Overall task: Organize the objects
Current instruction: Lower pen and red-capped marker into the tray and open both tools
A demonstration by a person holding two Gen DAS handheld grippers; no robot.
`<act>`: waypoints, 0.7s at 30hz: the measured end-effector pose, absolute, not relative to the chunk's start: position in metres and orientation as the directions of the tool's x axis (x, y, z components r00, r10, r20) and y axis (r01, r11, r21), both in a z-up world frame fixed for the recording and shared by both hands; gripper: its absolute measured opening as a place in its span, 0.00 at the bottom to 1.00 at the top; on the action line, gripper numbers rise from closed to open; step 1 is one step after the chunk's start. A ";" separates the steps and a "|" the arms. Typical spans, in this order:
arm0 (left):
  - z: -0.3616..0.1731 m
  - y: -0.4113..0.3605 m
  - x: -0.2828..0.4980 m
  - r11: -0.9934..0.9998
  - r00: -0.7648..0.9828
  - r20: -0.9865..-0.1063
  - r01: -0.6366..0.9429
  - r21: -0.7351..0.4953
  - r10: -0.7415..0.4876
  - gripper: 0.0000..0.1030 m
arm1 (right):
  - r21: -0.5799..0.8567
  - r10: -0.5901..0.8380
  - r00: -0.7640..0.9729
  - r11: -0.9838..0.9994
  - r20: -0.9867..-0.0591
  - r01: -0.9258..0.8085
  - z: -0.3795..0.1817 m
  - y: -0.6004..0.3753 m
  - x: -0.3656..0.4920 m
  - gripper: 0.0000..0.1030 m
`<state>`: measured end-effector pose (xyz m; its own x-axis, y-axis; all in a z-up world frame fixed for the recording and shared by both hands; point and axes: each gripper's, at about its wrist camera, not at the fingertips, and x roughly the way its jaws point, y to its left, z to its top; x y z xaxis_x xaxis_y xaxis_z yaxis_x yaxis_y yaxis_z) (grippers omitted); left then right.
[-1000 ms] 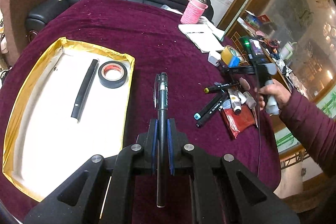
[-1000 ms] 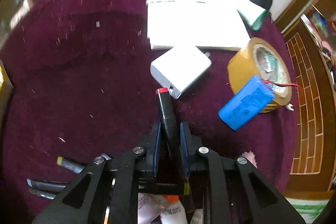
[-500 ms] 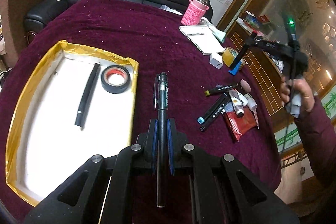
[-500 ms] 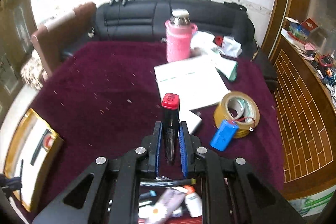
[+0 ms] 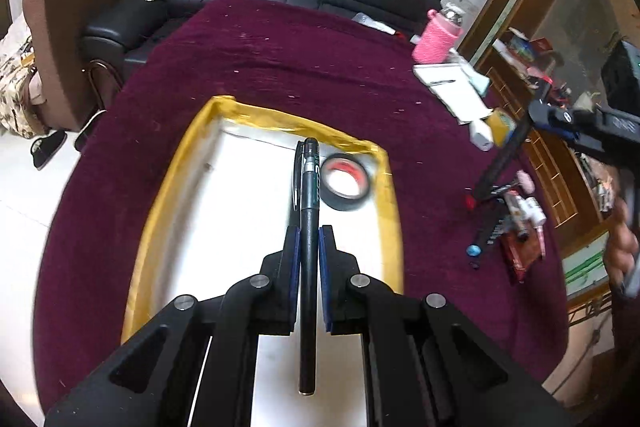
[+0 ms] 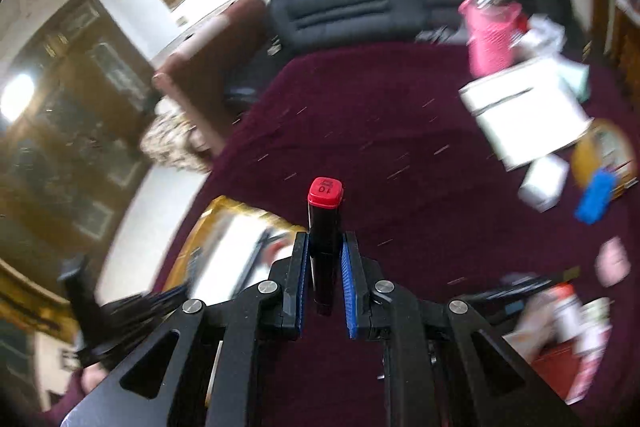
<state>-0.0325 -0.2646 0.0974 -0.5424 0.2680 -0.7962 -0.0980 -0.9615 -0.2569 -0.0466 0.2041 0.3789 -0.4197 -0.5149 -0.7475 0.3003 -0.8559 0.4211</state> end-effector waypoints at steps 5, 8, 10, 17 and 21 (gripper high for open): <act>0.082 -0.277 -0.057 -0.969 -0.517 -0.820 -0.117 -0.218 0.247 0.07 | 0.525 -0.601 -0.278 -0.795 -0.750 0.304 0.341 0.140 -0.043 0.13; 0.070 -0.281 -0.072 -0.971 -0.496 -0.835 -0.126 -0.203 0.238 0.07 | 0.554 -0.618 -0.198 -0.777 -0.761 0.298 0.316 0.102 -0.047 0.13; 0.061 -0.283 -0.081 -0.971 -0.480 -0.844 -0.132 -0.198 0.237 0.07 | 0.580 -0.629 -0.145 -0.768 -0.764 0.273 0.297 0.083 -0.052 0.13; 0.045 -0.290 -0.099 -0.977 -0.458 -0.864 -0.134 -0.165 0.208 0.07 | 0.629 -0.642 -0.068 -0.764 -0.764 0.143 0.242 0.039 -0.083 0.13; 0.045 -0.292 -0.102 -0.978 -0.460 -0.864 -0.129 -0.163 0.205 0.07 | 0.608 -0.615 -0.075 -0.788 -0.785 0.097 0.227 0.028 -0.096 0.13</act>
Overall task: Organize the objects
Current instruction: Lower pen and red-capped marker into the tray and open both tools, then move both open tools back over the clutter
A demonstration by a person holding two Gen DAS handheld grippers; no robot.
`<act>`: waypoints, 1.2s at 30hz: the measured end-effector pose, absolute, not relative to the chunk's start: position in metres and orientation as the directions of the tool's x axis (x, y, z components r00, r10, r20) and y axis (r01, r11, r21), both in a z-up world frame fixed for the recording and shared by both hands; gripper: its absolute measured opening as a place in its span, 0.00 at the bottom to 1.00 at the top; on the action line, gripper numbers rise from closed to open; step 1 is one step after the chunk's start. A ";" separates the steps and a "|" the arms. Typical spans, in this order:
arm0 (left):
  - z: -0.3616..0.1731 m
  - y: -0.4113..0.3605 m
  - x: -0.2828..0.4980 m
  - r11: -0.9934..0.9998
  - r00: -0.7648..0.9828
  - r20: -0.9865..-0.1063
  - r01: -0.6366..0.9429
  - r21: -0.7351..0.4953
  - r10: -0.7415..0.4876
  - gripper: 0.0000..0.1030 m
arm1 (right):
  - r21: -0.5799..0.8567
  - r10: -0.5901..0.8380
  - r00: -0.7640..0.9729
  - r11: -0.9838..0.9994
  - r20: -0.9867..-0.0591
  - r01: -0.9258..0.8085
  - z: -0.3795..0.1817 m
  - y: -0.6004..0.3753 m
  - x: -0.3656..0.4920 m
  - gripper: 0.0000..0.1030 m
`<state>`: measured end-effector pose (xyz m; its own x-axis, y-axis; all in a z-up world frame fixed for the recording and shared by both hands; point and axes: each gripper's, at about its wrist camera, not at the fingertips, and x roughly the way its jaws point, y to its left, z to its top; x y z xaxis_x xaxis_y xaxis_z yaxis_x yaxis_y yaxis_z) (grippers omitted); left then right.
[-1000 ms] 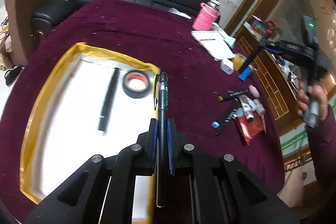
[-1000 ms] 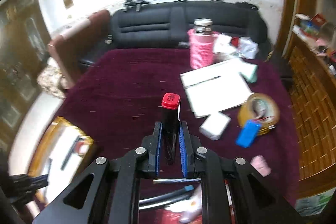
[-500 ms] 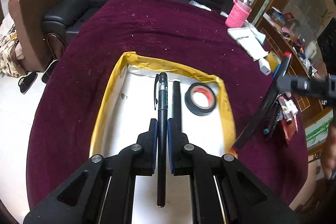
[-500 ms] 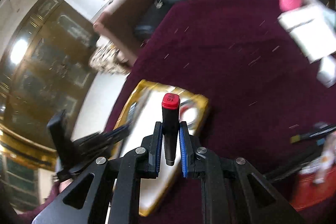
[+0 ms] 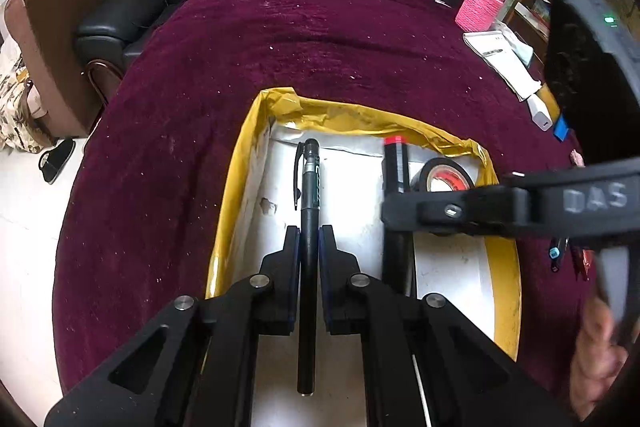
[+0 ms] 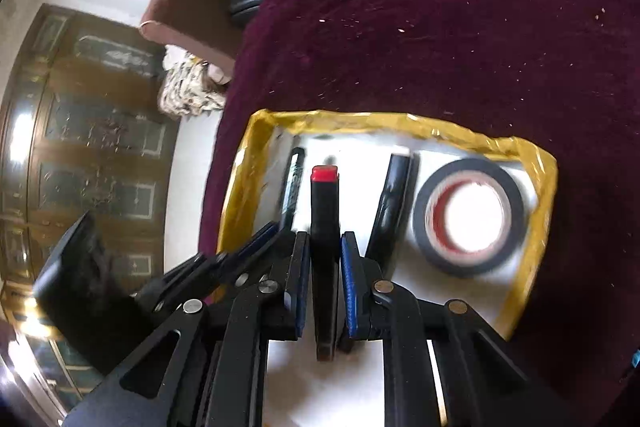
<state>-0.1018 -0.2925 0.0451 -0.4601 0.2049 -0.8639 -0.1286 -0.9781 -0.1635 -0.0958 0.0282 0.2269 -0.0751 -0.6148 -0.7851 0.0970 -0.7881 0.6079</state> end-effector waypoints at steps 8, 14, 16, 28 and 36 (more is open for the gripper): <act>0.047 -0.299 -0.106 -0.973 -0.436 -0.870 -0.113 -0.200 0.229 0.11 | 0.602 -0.603 -0.062 -0.798 -0.795 0.037 0.215 0.029 -0.104 0.14; 0.058 -0.301 -0.101 -0.964 -0.434 -0.861 -0.087 -0.252 0.264 0.29 | 0.589 -0.594 -0.134 -0.804 -0.793 0.074 0.240 0.044 -0.099 0.41; 0.066 -0.301 -0.096 -0.960 -0.438 -0.857 -0.071 -0.270 0.273 0.29 | 0.576 -0.585 -0.167 -0.811 -0.794 0.104 0.253 0.050 -0.096 0.44; 0.113 -0.231 -0.062 -0.913 -0.446 -0.796 -0.190 -0.362 0.408 0.42 | 0.360 -0.362 -0.403 -0.929 -0.840 0.085 0.313 0.176 -0.033 0.47; 0.095 -0.138 -0.050 -0.866 -0.319 -0.811 -0.278 -0.415 0.491 0.43 | 0.302 -0.120 -0.546 -0.918 -0.829 -0.257 0.317 0.355 0.057 0.57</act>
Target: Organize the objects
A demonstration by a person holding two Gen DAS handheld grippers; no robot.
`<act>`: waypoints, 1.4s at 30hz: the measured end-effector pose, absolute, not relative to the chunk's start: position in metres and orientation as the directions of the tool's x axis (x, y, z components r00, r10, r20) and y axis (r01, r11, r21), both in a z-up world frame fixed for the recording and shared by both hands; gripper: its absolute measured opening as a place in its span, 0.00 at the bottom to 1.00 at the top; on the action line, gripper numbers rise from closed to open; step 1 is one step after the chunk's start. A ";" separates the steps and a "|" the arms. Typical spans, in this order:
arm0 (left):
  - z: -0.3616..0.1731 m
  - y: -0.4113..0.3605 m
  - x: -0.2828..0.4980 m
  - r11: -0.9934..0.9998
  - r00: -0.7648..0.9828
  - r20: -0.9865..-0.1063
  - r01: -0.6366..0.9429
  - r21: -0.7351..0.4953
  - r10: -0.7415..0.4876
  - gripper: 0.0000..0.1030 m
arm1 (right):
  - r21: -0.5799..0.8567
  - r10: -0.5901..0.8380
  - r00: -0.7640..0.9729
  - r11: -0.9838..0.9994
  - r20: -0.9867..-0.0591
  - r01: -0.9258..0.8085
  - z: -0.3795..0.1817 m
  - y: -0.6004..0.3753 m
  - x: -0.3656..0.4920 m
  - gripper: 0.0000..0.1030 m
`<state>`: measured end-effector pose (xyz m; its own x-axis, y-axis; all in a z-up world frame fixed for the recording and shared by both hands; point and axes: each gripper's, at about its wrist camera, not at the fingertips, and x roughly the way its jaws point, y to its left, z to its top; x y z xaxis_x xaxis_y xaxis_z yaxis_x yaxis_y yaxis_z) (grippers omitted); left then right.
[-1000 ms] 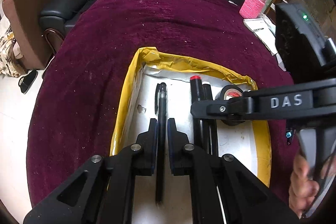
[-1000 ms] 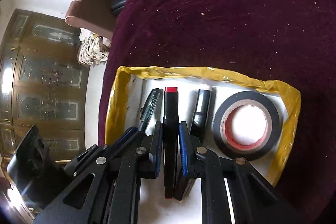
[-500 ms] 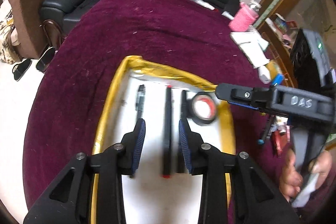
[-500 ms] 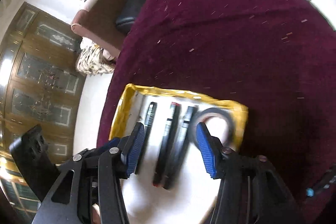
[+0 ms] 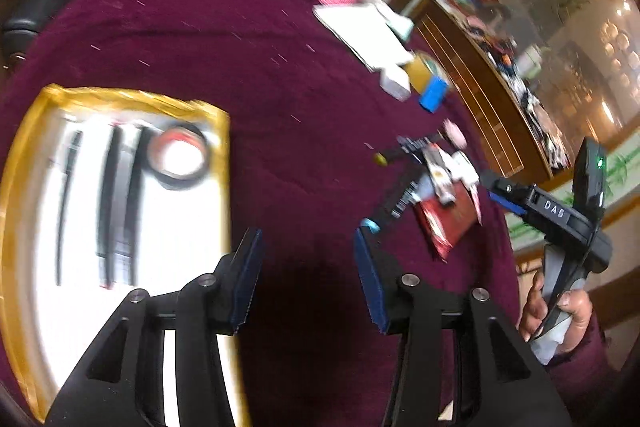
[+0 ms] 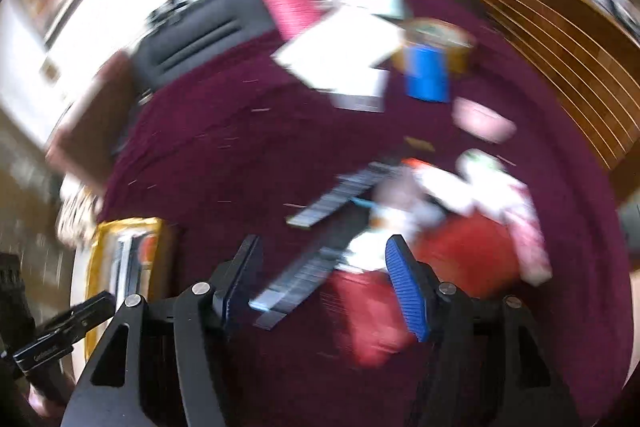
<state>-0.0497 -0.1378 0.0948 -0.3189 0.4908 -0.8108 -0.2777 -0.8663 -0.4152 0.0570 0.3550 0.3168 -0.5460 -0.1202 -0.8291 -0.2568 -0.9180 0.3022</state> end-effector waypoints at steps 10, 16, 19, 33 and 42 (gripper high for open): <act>0.071 -0.036 -0.036 -0.869 -0.278 -0.874 -0.417 -0.264 0.399 0.43 | 0.350 -0.131 -0.474 -0.842 -0.871 -0.411 0.279 0.439 0.120 0.57; 0.052 0.000 -0.047 -0.865 -0.298 -0.888 -0.466 -0.184 0.350 0.43 | 0.346 -0.135 -0.468 -0.849 -0.873 -0.400 0.278 0.463 0.133 0.57; 0.044 0.015 -0.054 -0.860 -0.313 -0.892 -0.489 -0.143 0.326 0.43 | 0.343 -0.140 -0.461 -0.854 -0.876 -0.391 0.277 0.470 0.135 0.57; 0.033 0.009 -0.010 -0.876 -0.299 -0.915 -0.470 -0.106 0.272 0.26 | 0.317 -0.183 -0.419 -0.908 -0.889 -0.276 0.269 0.448 0.122 0.57; 0.034 -0.045 0.036 -0.877 -0.170 -0.888 -0.315 -0.363 0.428 0.30 | 0.344 -0.232 -0.387 -0.905 -0.892 -0.251 0.260 0.432 0.114 0.57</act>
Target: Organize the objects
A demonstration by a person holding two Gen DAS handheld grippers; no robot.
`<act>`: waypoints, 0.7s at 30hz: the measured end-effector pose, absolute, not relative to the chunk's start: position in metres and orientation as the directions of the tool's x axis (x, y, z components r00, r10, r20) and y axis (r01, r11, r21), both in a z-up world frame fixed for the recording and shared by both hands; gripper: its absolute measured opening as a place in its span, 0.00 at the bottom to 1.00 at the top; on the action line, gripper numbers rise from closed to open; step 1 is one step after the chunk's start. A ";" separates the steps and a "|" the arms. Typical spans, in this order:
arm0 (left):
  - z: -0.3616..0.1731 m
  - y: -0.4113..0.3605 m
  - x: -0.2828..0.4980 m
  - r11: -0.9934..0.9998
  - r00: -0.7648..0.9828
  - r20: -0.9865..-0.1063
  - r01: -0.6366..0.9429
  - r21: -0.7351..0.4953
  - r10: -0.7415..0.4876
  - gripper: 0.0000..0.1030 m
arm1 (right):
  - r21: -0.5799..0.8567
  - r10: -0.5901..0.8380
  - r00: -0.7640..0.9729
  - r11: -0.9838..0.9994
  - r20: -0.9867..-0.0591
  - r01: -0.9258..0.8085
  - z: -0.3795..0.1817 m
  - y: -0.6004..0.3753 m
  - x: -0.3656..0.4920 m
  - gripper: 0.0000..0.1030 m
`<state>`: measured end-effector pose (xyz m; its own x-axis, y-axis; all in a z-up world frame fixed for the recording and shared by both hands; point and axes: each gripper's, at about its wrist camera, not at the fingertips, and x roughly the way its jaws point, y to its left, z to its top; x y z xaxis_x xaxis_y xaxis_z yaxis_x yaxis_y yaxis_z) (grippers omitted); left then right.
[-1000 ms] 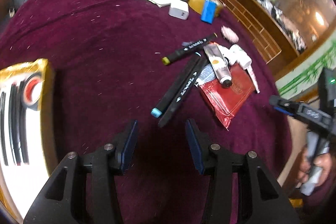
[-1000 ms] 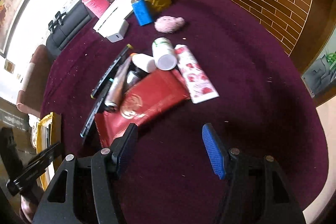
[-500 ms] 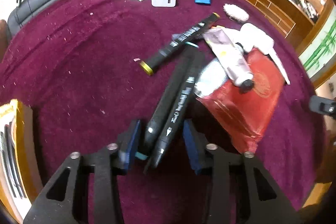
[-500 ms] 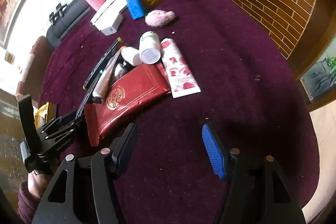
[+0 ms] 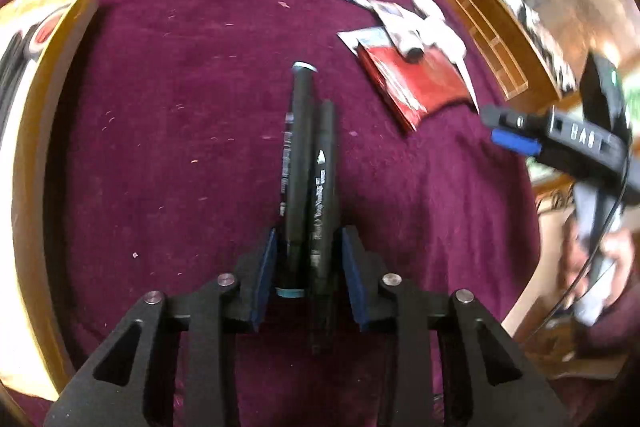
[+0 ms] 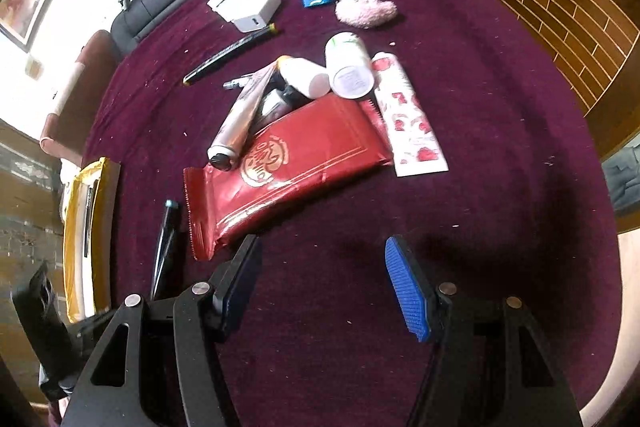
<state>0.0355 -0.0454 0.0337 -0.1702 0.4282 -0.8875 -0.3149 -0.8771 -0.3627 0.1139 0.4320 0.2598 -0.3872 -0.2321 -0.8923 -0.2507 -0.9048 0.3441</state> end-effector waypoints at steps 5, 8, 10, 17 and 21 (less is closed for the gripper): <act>0.046 -0.052 0.025 -0.894 -0.234 -0.878 -0.279 -0.350 0.417 0.30 | 0.348 -0.250 -0.374 -0.911 -0.893 -0.221 0.258 0.417 0.110 0.57; 0.043 -0.049 0.020 -0.901 -0.237 -0.887 -0.285 -0.326 0.396 0.30 | 0.343 -0.256 -0.363 -0.919 -0.896 -0.196 0.257 0.407 0.112 0.57; 0.036 -0.043 0.019 -0.913 -0.232 -0.907 -0.300 -0.277 0.351 0.30 | 0.341 -0.259 -0.357 -0.921 -0.897 -0.188 0.256 0.403 0.113 0.57; 0.029 -0.013 0.026 -0.904 -0.292 -0.932 -0.420 -0.077 0.216 0.32 | 0.322 -0.242 -0.358 -0.929 -0.902 -0.181 0.256 0.399 0.116 0.57; 0.027 0.001 0.022 -0.887 -0.319 -0.932 -0.461 -0.007 0.173 0.32 | 0.327 -0.247 -0.353 -0.926 -0.902 -0.188 0.253 0.401 0.117 0.57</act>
<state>0.0216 0.0008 0.0273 -0.3189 0.1729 -0.9319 -0.4614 -0.8872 -0.0067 0.1166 0.4010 0.2532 -0.3534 -0.2467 -0.9024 -0.1878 -0.9263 0.3268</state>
